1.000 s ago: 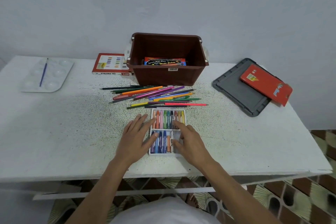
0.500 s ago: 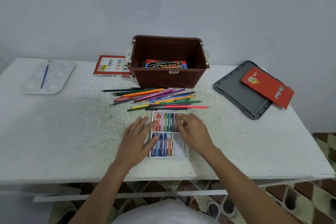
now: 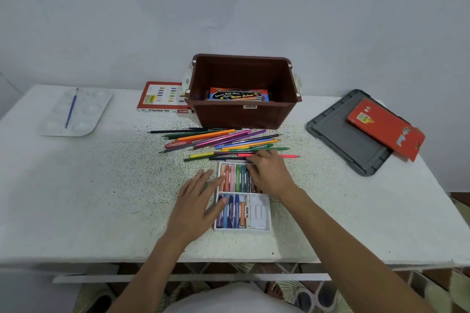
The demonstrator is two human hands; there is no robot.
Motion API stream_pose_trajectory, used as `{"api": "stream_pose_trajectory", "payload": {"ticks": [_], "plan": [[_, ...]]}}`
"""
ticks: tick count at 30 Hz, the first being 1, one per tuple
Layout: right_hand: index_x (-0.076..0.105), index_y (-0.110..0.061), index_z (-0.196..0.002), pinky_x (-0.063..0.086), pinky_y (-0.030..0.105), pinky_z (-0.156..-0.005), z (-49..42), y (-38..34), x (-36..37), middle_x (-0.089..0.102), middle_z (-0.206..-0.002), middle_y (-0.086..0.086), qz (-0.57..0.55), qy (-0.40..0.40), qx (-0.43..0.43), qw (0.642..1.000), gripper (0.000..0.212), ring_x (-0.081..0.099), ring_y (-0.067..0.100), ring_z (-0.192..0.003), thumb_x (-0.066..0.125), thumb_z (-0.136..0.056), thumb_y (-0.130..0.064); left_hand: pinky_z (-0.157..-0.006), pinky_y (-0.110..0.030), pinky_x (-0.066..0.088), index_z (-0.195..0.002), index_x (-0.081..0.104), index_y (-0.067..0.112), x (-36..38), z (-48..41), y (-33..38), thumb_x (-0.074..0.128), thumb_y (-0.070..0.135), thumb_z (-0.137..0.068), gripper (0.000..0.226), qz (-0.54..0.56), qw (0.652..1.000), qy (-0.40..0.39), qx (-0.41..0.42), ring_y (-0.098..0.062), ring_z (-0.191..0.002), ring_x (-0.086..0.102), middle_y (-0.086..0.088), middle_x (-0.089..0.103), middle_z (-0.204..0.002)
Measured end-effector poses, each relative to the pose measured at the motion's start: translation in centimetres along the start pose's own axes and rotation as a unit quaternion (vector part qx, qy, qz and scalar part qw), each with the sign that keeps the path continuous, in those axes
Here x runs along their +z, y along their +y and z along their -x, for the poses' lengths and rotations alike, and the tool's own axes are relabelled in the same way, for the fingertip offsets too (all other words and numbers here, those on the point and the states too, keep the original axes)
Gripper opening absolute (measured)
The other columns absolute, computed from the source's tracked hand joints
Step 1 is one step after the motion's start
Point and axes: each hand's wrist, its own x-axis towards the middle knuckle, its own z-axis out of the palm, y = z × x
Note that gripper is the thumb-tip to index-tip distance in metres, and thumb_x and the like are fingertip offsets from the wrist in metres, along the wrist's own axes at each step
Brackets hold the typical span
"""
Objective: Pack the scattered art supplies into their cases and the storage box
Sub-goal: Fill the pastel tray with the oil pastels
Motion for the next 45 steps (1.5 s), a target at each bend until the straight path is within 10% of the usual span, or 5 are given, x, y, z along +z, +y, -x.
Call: {"api": "stream_pose_trajectory", "payload": {"ticks": [19,33,41,45], "plan": [[0.062,-0.015,-0.095,0.051,0.042,-0.084,-1.4,-0.4,0.0,0.063,-0.094,0.004,-0.153,-0.023,0.055,0.986,0.006,0.058,0.024,-0.09,0.065,-0.09,-0.016,-0.121,-0.037,0.008,-0.15,0.028,0.04,0.2,0.0,-0.2,0.027,0.064,-0.098,0.058,-0.002,1.0,0.009,0.01,-0.005,-0.149,0.002,0.01,0.018,-0.161],[0.07,-0.012,-0.105,0.049,0.012,-0.068,2.8,-0.5,-4.6,0.069,-0.09,0.003,-0.443,0.079,0.123,0.885,0.012,0.062,0.001,-0.075,0.064,-0.094,-0.011,-0.12,-0.033,0.003,-0.151,0.028,0.04,0.1,0.0,-0.1,0.025,0.066,-0.097,0.06,-0.002,1.0,0.003,0.006,-0.005,-0.149,-0.001,0.01,0.017,-0.161],[0.065,-0.023,-0.1,0.052,0.033,-0.068,6.8,0.6,-5.6,0.066,-0.08,-0.006,-0.397,-0.06,0.081,0.912,0.016,0.059,0.01,-0.068,0.065,-0.093,-0.009,-0.12,-0.036,0.005,-0.15,0.029,0.039,0.2,0.0,-0.2,0.025,0.066,-0.096,0.061,0.001,1.0,0.0,0.005,-0.008,-0.15,0.003,0.008,0.02,-0.161],[0.065,-0.023,-0.097,0.046,0.022,-0.065,7.5,0.6,-4.8,0.062,-0.083,-0.004,-0.348,-0.141,0.06,0.925,0.015,0.052,0.0,-0.066,0.065,-0.092,-0.009,-0.119,-0.036,0.005,-0.15,0.027,0.041,0.2,-0.1,-0.2,0.024,0.067,-0.095,0.061,-0.001,1.0,-0.007,-0.004,-0.007,-0.149,0.002,0.009,0.018,-0.161]]}}
